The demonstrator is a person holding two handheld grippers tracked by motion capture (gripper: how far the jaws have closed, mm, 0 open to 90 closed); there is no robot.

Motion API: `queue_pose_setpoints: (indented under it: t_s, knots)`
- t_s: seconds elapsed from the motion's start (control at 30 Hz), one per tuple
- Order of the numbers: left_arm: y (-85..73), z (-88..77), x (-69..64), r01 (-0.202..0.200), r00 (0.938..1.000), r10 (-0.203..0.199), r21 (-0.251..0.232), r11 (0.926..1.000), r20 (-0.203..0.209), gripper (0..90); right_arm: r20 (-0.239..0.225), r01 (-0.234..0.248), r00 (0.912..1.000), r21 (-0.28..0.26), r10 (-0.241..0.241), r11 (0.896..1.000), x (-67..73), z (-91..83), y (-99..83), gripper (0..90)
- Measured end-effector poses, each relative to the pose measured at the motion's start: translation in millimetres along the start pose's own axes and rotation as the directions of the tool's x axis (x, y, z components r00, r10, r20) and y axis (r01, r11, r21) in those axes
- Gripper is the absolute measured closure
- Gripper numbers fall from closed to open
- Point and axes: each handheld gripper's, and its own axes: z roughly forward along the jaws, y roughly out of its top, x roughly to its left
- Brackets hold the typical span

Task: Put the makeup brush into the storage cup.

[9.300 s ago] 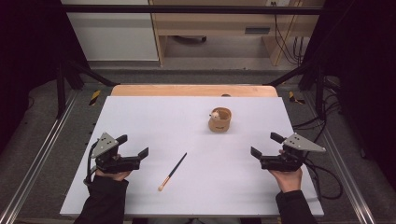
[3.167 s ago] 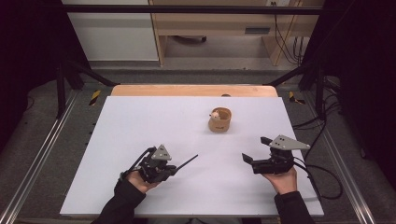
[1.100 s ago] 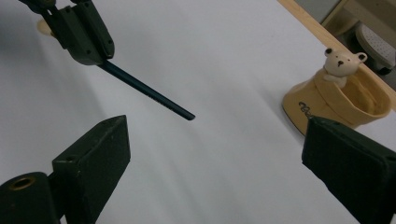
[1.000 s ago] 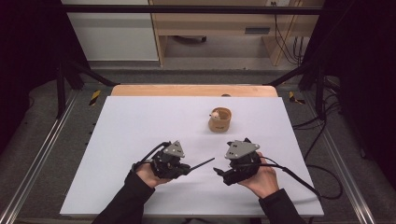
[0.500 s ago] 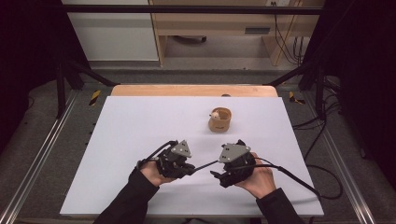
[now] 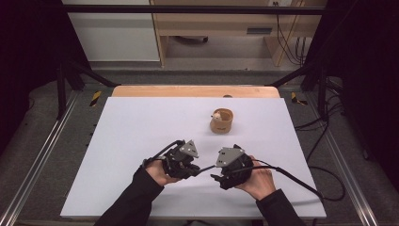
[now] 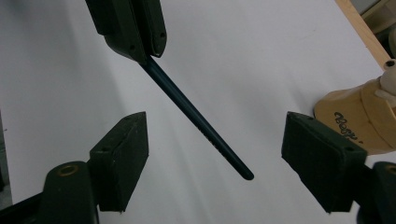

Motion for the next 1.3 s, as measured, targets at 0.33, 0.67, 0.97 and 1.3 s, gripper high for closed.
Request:
queue_pose_setpoints:
  t_s: [0.33, 0.67, 0.97, 1.3]
  knots:
    - [6.6, 4.3, -2.2, -0.015, 0.9998, 0.015, 0.028, 0.9995, 0.009, 82.9, -0.033, 0.031, 0.9990, 0.023, -0.030, 0.999, 1.9, 4.2, 0.5, 34.4]
    - [9.6, 7.3, -7.3, -0.019, 0.9996, 0.019, 0.013, 0.9997, 0.023, 82.9, -0.063, 0.083, 0.9948, 0.060, -0.079, 0.995, 6.7, 10.2, 3.8, 46.8]
    - [11.8, 6.6, -9.7, -0.038, 0.9989, 0.037, 0.023, 0.9990, 0.028, 82.9, -0.073, 0.109, 0.9919, 0.070, -0.104, 0.992, 7.8, 11.7, 4.0, 58.3]
    - [12.8, 7.2, -11.4, -0.047, 0.9986, 0.046, 0.027, 0.9985, 0.027, 82.9, -0.104, 0.118, 0.9884, 0.065, -0.111, 0.991, 8.2, 12.9, 3.4, 68.4]
